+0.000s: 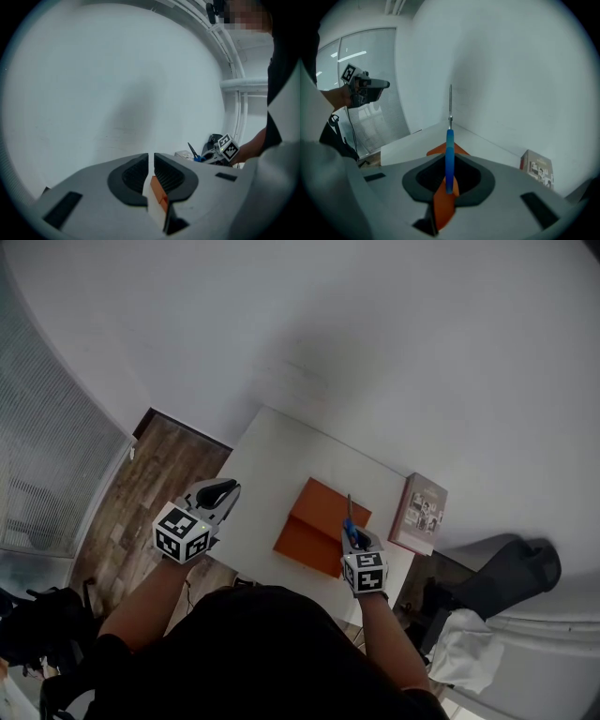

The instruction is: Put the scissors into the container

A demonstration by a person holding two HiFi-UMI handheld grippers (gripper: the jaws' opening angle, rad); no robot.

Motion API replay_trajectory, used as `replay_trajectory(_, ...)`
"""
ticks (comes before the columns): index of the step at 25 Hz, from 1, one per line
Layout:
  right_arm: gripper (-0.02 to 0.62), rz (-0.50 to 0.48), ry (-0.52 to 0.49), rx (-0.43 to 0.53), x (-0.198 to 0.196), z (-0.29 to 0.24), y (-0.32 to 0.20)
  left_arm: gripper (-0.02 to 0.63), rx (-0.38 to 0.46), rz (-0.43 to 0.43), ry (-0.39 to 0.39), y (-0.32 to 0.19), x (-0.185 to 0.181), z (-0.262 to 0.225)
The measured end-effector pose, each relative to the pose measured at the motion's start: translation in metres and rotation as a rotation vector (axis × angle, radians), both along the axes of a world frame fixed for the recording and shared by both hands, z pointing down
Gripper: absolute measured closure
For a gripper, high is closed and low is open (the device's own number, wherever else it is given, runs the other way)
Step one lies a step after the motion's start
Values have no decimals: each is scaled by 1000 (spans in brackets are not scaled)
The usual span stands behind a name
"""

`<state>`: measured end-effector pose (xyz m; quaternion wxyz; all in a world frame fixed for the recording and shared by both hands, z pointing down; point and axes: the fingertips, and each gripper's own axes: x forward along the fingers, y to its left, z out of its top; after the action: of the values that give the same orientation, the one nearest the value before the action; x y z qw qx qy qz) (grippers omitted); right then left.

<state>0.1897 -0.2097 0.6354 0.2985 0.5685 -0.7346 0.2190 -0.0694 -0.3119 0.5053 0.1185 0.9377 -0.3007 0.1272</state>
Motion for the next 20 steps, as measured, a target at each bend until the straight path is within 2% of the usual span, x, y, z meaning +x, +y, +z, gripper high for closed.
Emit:
replay_trajectory(9, 551, -72, 35, -131, -10, 57, 13, 561, -15, -24, -6, -1, -7, 5)
replay_trajectory(20, 551, -210, 108, -232, -35, 104, 30, 561, -34, -40, -8, 3, -15, 10)
